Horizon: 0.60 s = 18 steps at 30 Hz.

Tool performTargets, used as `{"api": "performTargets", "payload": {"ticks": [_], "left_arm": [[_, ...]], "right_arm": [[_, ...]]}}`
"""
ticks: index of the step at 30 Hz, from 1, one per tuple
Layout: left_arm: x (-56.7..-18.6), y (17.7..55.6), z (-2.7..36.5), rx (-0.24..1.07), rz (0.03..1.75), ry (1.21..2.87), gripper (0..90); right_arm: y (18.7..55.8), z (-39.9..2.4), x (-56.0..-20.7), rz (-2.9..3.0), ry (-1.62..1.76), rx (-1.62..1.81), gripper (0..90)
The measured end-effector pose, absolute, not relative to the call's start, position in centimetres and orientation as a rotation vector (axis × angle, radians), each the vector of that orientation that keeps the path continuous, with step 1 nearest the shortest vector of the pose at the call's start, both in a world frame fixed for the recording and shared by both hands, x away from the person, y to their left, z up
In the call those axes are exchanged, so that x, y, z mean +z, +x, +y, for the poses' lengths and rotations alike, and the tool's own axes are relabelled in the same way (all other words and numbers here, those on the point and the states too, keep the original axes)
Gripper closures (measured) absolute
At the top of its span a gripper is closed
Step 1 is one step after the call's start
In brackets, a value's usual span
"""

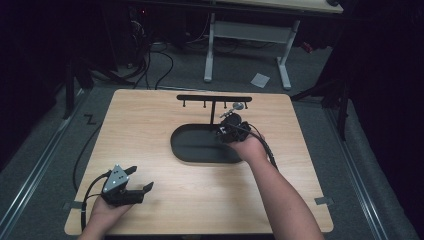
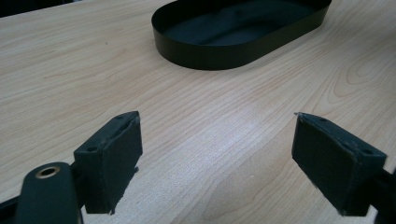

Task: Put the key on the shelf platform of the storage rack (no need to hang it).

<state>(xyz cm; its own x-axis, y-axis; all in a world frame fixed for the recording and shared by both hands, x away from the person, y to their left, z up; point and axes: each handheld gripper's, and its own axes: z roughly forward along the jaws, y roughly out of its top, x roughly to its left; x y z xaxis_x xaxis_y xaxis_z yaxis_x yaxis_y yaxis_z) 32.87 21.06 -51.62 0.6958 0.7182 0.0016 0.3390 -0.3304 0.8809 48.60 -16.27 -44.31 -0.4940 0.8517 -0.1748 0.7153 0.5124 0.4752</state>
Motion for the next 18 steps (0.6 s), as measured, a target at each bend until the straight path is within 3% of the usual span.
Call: {"api": "performTargets", "payload": {"ticks": [18], "left_arm": [[-51.6,32.9,20.9,0.488,0.808,1.946,16.8]], "right_arm": [[47.4,-17.2,-48.0,2.431,1.341,0.369,48.9]]}}
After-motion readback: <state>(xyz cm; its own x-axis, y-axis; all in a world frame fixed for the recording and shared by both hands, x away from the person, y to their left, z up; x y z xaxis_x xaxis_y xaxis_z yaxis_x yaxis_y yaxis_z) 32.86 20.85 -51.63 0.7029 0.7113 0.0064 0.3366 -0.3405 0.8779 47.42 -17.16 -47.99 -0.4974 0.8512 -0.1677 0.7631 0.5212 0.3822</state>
